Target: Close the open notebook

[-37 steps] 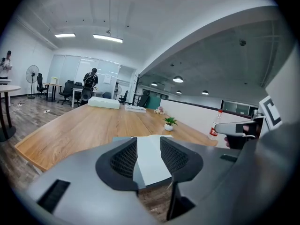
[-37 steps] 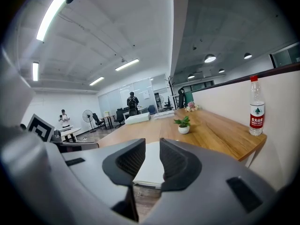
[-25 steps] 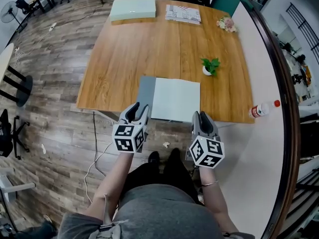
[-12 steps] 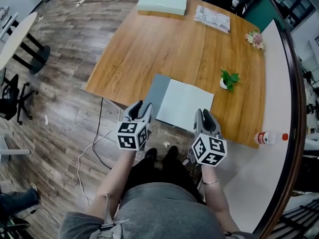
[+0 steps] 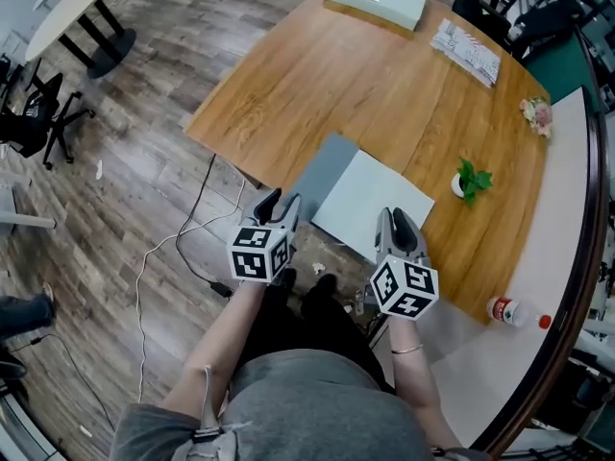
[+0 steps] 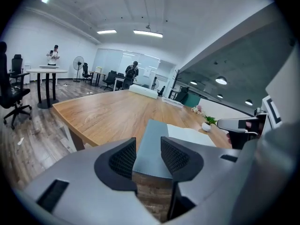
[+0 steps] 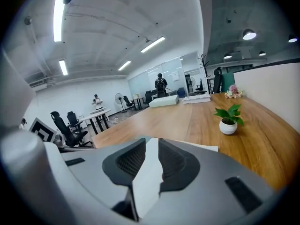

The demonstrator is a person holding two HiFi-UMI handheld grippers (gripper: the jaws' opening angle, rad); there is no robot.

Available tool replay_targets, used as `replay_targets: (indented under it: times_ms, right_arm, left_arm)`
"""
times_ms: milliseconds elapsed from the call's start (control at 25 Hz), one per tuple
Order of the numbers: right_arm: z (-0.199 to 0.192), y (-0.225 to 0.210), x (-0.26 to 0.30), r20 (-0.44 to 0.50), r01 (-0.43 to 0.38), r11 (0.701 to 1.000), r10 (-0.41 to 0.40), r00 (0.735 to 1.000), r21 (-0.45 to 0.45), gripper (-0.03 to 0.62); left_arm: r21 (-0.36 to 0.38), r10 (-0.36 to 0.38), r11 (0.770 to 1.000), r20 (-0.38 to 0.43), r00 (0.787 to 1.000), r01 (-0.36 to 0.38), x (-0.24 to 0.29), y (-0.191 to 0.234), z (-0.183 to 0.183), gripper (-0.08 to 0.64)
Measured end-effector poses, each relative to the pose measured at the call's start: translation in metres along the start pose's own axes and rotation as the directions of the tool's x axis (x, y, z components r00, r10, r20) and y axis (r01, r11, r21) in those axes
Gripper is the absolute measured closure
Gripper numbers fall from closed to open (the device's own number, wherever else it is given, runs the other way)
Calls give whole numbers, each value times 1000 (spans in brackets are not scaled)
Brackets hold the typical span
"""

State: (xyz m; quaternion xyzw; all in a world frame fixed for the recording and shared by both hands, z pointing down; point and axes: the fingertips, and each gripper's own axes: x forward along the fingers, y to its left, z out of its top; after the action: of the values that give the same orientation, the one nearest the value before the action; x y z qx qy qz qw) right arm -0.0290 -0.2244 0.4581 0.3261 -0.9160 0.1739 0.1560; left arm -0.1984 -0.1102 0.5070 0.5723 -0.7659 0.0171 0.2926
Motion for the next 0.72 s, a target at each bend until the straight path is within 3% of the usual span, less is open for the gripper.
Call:
replay_targets:
  times_ms: [280,720]
  right_arm:
    - [-11,8,14,-59,-64,998,63,996,-21,503]
    - [-34,23,23,-134,-122,992,116,984,-32,509]
  left_arm:
    - [-87,55,995,-27,998,-57,-1,11,-20,403]
    - [-221,71,972,-41,997,-78,2,26,-42,403]
